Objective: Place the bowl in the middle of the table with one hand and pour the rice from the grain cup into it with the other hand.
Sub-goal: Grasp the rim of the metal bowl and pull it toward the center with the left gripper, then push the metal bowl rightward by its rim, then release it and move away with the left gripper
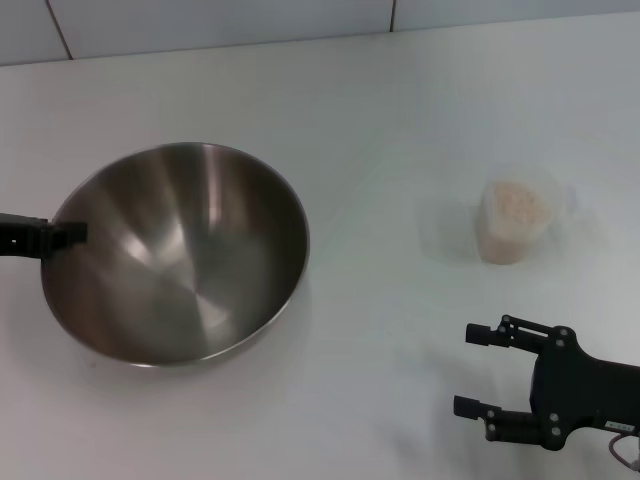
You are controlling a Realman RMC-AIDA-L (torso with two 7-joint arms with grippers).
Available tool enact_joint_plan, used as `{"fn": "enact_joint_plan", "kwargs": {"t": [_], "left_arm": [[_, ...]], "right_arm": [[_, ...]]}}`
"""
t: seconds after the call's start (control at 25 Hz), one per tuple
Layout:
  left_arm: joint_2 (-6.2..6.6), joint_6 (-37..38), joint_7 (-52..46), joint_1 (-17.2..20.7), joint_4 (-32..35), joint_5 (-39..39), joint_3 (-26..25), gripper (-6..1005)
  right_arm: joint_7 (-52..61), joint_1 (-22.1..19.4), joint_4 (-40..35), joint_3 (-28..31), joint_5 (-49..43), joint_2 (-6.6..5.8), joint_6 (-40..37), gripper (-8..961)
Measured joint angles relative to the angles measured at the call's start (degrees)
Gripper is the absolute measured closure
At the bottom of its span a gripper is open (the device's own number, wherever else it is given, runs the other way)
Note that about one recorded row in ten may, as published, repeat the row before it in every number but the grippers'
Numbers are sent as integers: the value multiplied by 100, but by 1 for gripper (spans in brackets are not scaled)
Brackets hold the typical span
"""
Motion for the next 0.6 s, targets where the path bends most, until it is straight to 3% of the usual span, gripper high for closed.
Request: {"fn": "enact_joint_plan", "kwargs": {"t": [0.16,0.56,0.6], "left_arm": [[5,10,-15,-26,-31,0,4,850],[15,107,-2,-206,-262,-29,-65,951],[13,300,17,-666,-534,-104,-497,956]], "right_arm": [[-4,0,0,0,0,0,0,216],[-18,-7,0,0,0,0,0,220],[-18,-5,0,0,0,0,-1,221]]}}
